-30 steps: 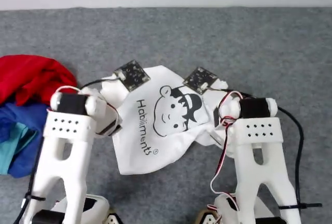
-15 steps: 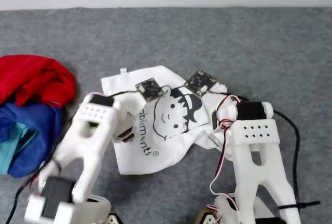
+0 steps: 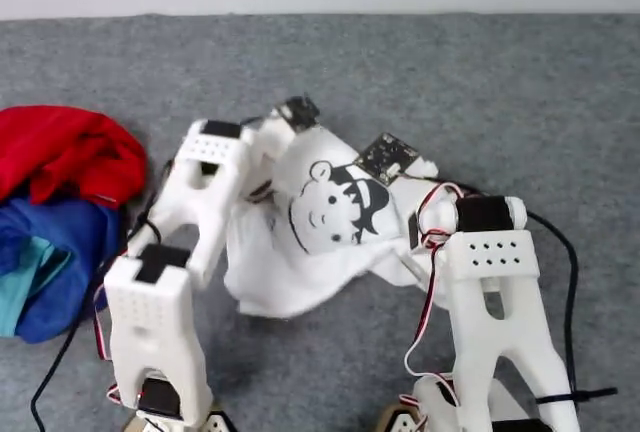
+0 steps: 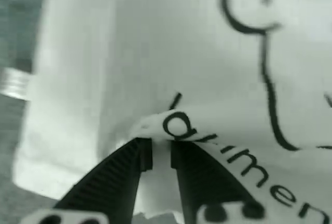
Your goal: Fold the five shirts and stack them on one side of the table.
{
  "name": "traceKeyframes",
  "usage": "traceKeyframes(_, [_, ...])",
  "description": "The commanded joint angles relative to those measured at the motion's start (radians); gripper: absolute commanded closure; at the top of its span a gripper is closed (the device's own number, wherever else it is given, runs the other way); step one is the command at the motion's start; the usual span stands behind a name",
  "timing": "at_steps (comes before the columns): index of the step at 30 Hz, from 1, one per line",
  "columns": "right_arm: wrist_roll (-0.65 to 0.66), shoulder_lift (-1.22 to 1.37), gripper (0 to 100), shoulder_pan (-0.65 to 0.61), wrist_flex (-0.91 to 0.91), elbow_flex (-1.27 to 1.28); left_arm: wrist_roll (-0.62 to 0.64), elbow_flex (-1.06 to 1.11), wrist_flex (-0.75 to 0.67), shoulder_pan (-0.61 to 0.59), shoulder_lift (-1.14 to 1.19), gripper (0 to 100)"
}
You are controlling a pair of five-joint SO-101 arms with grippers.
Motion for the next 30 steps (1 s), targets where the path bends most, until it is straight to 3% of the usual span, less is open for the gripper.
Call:
traceKeyframes(1, [-0.009, -0.028, 98.4, 0.004, -0.041, -0.012, 0.008, -0.199, 0.015, -0.051, 0.055, 93])
traceKeyframes(12, [-0.009, -0.027, 98.4, 0.004, -0.051, -0.009, 0.005, -0.633, 0.600, -0.014, 0.087, 93])
traceKeyframes(15, [-0.009, -0.027, 98.4, 0.004, -0.051, -0.008, 0.021, -0.650, 0.626, 0.003, 0.063, 93])
traceKeyframes(19, [-0.009, -0.027, 98.4, 0.004, -0.051, -0.008, 0.029, -0.513, 0.624, 0.038, -0.071, 93])
traceKeyframes(30, [-0.009, -0.025, 98.4, 0.059, -0.082, 0.005, 0.110, 0.193, 0.577, 0.241, -0.491, 93])
